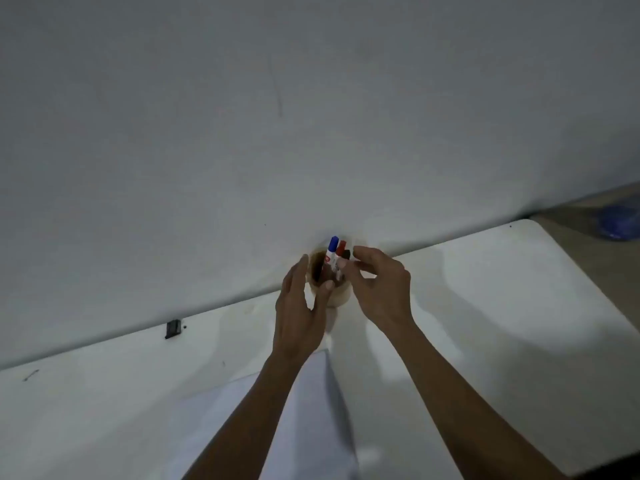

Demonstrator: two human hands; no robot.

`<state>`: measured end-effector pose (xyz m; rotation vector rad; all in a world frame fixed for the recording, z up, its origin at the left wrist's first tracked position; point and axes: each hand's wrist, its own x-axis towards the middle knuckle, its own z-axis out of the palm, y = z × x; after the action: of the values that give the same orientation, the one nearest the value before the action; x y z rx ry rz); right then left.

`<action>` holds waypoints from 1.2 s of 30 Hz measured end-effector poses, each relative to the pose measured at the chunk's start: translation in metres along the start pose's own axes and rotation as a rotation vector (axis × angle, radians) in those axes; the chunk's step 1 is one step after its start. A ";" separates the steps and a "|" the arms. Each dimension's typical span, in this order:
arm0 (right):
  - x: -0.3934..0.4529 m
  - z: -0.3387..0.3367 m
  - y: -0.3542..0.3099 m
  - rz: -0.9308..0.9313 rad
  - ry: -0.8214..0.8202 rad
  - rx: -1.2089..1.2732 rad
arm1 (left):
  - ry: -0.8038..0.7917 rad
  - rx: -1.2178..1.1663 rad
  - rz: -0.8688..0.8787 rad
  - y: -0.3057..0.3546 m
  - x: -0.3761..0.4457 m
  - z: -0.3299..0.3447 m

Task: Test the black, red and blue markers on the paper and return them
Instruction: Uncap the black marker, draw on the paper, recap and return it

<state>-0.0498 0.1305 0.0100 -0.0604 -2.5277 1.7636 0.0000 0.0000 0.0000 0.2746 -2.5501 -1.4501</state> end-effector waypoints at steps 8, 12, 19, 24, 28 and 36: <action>0.009 0.010 0.015 -0.013 0.000 -0.001 | 0.019 -0.004 0.011 -0.024 0.011 0.010; 0.014 0.013 0.019 -0.008 -0.005 -0.049 | 0.031 -0.076 -0.022 -0.027 0.011 0.012; 0.011 0.002 -0.008 -0.020 0.095 0.156 | 0.043 -0.164 -0.060 -0.033 0.011 0.014; 0.001 -0.021 -0.062 -0.261 0.199 0.437 | 0.032 -0.201 -0.150 -0.022 0.009 0.008; -0.021 -0.024 -0.070 -0.140 0.032 0.324 | 0.182 -0.232 -0.235 -0.005 -0.012 -0.021; -0.117 0.018 -0.032 0.154 -0.596 0.099 | 0.111 -0.260 -0.369 -0.007 -0.111 -0.110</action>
<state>0.0660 0.0952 0.0309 0.3345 -2.8714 2.2392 0.1360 -0.0659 0.0404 0.7911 -2.2717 -1.8124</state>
